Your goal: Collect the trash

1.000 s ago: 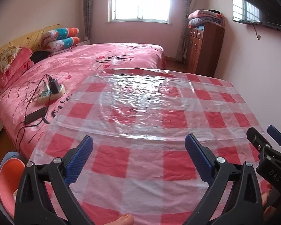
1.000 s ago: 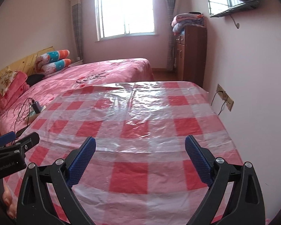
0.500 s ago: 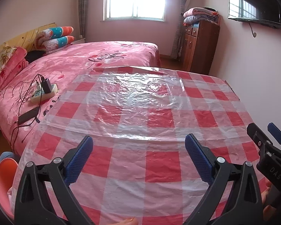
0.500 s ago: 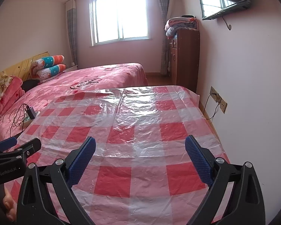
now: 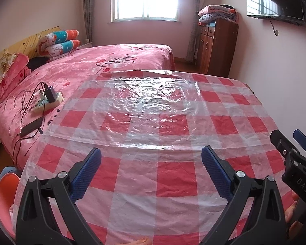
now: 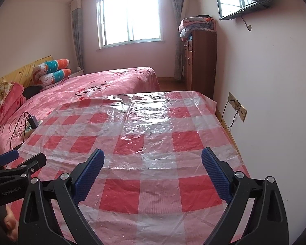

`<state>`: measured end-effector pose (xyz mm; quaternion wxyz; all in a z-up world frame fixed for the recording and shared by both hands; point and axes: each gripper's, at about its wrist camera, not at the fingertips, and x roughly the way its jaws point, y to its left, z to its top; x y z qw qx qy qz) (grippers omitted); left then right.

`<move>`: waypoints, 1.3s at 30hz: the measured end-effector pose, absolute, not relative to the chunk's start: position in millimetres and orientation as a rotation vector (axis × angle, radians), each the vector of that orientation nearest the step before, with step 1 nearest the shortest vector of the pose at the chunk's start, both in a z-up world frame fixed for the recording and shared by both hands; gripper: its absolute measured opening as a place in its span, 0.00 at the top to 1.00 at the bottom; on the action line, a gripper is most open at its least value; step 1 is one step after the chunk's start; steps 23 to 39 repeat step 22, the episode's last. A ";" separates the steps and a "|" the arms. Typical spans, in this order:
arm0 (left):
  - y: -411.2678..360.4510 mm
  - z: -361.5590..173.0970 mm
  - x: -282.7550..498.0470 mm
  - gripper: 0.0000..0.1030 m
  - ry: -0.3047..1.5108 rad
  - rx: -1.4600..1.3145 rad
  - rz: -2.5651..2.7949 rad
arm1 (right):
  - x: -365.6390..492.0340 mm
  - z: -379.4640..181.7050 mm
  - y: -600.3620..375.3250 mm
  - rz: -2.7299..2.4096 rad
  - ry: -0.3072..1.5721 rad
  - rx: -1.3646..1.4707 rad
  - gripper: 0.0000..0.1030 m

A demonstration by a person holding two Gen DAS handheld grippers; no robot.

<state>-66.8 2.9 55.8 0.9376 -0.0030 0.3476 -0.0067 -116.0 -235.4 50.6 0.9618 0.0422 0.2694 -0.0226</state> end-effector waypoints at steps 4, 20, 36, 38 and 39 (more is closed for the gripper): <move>5.5 52.5 -65.5 0.04 0.720 -0.025 -0.022 | -115.2 48.9 -234.5 -0.044 0.551 0.086 0.08; 17.3 9.5 -25.1 0.04 0.901 -0.069 0.007 | -79.4 20.3 -231.3 -0.059 0.777 0.087 0.08; 17.8 4.6 -15.9 0.04 0.934 -0.065 0.031 | -71.0 12.4 -227.4 -0.071 0.837 0.064 0.08; 17.8 4.6 -15.9 0.04 0.934 -0.065 0.031 | -71.0 12.4 -227.4 -0.071 0.837 0.064 0.08; 17.8 4.6 -15.9 0.04 0.934 -0.065 0.031 | -71.0 12.4 -227.4 -0.071 0.837 0.064 0.08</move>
